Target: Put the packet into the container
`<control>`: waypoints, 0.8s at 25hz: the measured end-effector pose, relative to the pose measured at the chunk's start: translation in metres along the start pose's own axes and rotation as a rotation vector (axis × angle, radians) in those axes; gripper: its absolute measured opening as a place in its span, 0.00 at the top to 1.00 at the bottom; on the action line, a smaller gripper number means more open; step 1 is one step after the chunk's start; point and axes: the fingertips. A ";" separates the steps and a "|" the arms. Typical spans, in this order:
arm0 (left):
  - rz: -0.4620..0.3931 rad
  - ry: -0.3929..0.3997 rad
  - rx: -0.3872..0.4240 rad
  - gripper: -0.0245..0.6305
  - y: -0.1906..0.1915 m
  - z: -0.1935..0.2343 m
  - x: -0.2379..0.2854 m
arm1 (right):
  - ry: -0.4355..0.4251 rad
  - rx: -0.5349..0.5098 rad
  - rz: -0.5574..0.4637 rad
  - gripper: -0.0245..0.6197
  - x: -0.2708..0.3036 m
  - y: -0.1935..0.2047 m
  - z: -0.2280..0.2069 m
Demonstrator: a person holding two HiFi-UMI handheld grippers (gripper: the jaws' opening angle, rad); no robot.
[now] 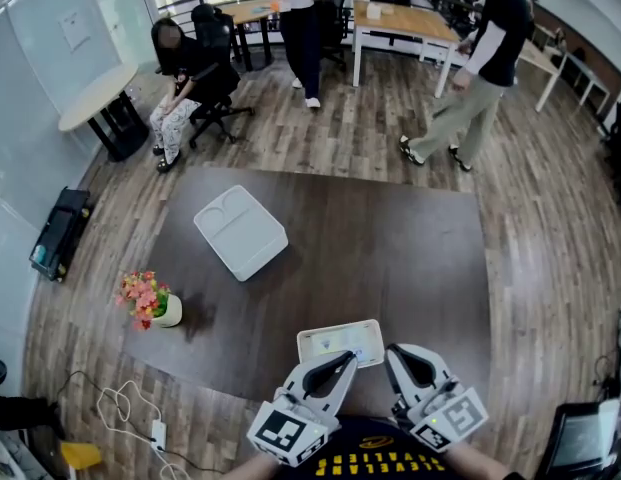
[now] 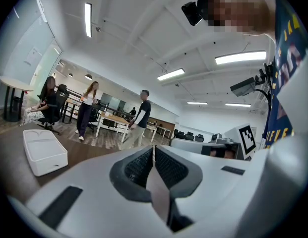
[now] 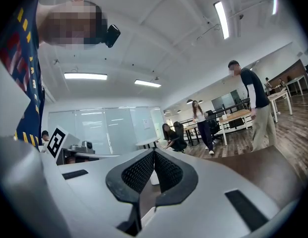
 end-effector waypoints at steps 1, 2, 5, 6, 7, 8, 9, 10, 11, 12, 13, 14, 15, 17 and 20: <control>0.001 0.000 0.000 0.94 0.000 0.000 0.000 | 0.000 0.005 0.001 0.95 0.000 0.000 0.000; 0.003 0.000 0.001 0.94 0.001 -0.001 0.000 | 0.001 0.009 0.002 0.95 0.000 0.001 0.001; 0.004 0.003 0.004 0.94 0.000 -0.002 0.000 | 0.003 0.010 0.003 0.95 -0.001 0.001 0.000; 0.004 0.003 0.004 0.94 0.000 -0.002 0.000 | 0.003 0.010 0.002 0.95 -0.002 0.001 -0.001; 0.004 0.002 0.005 0.94 -0.001 -0.002 0.000 | 0.002 0.011 0.001 0.95 -0.002 0.001 -0.001; 0.005 0.002 0.006 0.94 -0.001 -0.003 0.000 | 0.001 0.012 0.001 0.95 -0.002 0.001 0.000; 0.006 0.002 0.006 0.94 0.000 -0.003 0.000 | 0.001 0.013 0.002 0.95 -0.001 0.001 0.001; 0.007 0.002 0.006 0.94 0.001 -0.002 -0.001 | 0.002 0.014 0.003 0.95 -0.001 0.002 0.002; 0.007 0.002 0.005 0.94 0.002 -0.003 -0.001 | 0.002 0.015 0.006 0.95 -0.001 0.003 0.002; 0.007 0.003 0.004 0.94 0.002 -0.003 -0.001 | 0.003 0.017 0.008 0.95 -0.001 0.004 0.002; 0.007 0.003 0.003 0.94 0.002 -0.003 -0.001 | 0.003 0.018 0.010 0.95 -0.001 0.004 0.002; 0.007 0.004 0.004 0.94 0.002 -0.003 0.000 | 0.003 0.017 0.010 0.95 -0.001 0.005 0.001; 0.007 0.004 0.005 0.94 0.002 -0.003 0.000 | 0.002 0.014 0.009 0.95 -0.002 0.005 0.001; 0.007 0.006 0.007 0.94 0.003 -0.004 0.001 | 0.001 0.010 0.007 0.95 -0.002 0.005 0.000; 0.010 0.006 0.006 0.94 0.005 -0.005 0.001 | 0.000 0.018 0.009 0.95 -0.003 0.007 0.000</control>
Point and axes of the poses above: the fingertips, and each gripper's own axes: x forward along the fingers, z to its left, y out of its underside, and after that the axes turned 6 degrees about x, right-handed
